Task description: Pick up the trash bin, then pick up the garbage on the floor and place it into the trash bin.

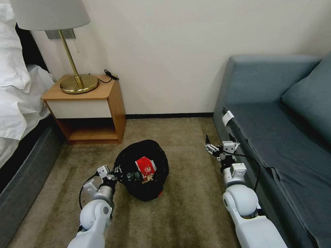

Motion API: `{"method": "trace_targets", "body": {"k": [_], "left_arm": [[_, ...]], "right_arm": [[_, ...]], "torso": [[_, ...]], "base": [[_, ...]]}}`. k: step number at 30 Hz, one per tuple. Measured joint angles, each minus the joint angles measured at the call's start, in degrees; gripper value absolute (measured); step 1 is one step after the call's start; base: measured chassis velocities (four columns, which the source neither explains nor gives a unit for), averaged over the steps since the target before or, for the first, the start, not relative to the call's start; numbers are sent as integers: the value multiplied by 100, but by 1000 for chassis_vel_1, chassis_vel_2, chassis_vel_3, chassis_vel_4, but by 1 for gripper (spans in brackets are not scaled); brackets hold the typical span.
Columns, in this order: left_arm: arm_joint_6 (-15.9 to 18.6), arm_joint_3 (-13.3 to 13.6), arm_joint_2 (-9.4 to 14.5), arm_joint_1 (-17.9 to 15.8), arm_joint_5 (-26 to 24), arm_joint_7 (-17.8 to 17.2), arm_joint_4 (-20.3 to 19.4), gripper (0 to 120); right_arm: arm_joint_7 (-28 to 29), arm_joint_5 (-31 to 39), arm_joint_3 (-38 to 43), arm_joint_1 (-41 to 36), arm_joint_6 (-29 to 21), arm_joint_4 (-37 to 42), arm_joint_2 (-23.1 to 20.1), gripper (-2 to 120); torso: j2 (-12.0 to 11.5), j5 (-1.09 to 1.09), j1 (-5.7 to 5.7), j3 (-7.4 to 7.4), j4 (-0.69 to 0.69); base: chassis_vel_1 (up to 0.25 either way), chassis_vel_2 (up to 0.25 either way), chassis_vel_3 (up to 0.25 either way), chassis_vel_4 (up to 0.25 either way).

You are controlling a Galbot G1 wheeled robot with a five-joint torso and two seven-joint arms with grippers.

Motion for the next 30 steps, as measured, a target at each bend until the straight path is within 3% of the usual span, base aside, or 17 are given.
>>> {"method": "trace_targets", "body": {"k": [14,26,30], "left_arm": [[-7,-31,-9,-14,36,19,53,5],[-4,-24,15,-94,131,46,23,45],[-5,-31,32,-99,204,52,-86,63]], "right_arm": [[-21,-38,-14,-43,17,34,3,100],[-19,-49,-26,16,3,19,23,100],[-17,-72,-43,60,-5,-28,45,100]], "torso": [[0,-1,0,0,0],[0,-2,0,1,-1],[0,-2,0,0,-1]], "base": [[0,0,0,0],[0,0,0,0],[0,0,0,0]]}}
